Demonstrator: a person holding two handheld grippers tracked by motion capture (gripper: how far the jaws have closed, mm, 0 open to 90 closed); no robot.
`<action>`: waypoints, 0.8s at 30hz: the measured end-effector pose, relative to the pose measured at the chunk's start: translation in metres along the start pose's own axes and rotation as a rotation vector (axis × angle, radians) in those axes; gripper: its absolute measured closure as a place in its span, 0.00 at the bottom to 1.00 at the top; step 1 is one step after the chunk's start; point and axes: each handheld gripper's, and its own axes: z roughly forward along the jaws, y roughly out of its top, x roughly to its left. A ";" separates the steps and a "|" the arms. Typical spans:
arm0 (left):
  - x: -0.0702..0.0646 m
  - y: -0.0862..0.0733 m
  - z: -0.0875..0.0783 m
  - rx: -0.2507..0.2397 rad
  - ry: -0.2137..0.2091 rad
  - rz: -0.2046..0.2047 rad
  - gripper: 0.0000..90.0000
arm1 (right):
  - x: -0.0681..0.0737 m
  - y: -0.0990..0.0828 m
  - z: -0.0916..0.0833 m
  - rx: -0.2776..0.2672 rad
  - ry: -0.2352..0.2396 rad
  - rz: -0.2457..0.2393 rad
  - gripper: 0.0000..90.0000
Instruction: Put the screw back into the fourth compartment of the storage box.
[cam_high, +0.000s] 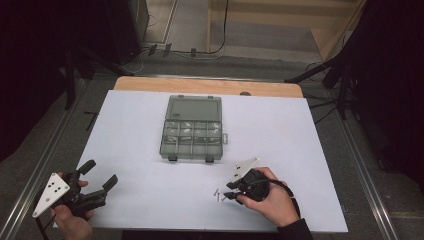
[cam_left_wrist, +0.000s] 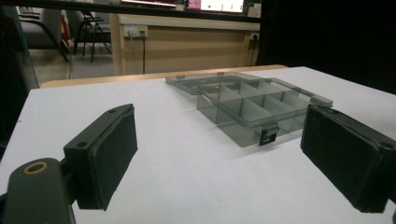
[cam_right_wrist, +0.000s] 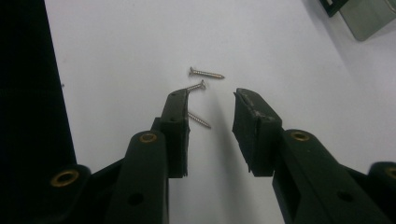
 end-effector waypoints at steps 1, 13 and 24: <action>0.000 0.000 0.000 0.000 -0.001 -0.001 0.12 | 0.000 0.001 0.001 0.010 0.001 -0.020 0.77; 0.000 0.000 0.000 0.000 0.001 -0.005 0.12 | 0.008 0.017 0.018 0.175 -0.002 -0.176 0.81; 0.000 0.000 0.000 0.002 -0.002 0.002 0.12 | 0.011 0.017 0.025 0.208 0.011 -0.186 0.92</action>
